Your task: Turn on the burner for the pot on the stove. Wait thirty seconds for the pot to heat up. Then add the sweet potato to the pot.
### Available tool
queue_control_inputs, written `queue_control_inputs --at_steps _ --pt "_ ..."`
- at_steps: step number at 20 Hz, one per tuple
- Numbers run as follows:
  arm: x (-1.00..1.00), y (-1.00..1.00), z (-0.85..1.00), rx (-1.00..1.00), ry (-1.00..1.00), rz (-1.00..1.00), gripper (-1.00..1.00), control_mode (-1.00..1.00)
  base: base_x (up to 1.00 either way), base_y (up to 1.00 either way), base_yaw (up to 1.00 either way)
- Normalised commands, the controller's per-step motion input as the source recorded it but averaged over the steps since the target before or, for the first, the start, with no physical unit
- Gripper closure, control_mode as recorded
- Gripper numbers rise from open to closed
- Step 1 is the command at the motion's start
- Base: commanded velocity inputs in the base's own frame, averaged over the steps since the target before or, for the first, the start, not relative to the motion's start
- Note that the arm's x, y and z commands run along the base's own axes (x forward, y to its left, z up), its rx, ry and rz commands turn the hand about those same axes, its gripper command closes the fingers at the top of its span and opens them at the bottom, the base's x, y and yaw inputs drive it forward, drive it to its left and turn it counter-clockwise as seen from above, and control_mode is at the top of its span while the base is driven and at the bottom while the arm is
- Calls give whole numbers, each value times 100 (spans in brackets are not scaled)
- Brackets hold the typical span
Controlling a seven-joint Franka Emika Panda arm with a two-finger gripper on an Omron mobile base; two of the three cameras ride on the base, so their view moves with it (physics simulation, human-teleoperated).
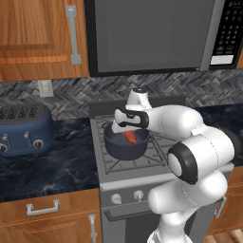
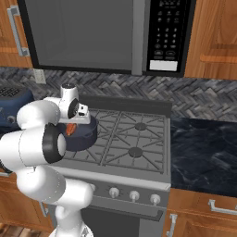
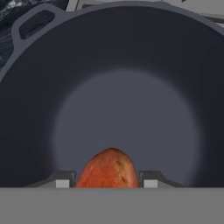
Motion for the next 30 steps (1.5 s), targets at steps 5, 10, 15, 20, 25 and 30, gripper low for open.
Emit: queue_control_inputs --at_steps 5,10,15,20,25,30 --pt "0 0 0 0 0 0 100 -100 0 0 0" --pt "0 0 0 0 0 0 100 -100 0 0 0" --pt "0 0 0 0 0 0 100 -100 0 0 0" --pt "0 0 0 0 0 0 100 -100 0 0 0" --pt "0 0 0 0 0 0 100 -100 0 0 0" --pt "0 0 0 0 0 0 100 -100 0 0 0"
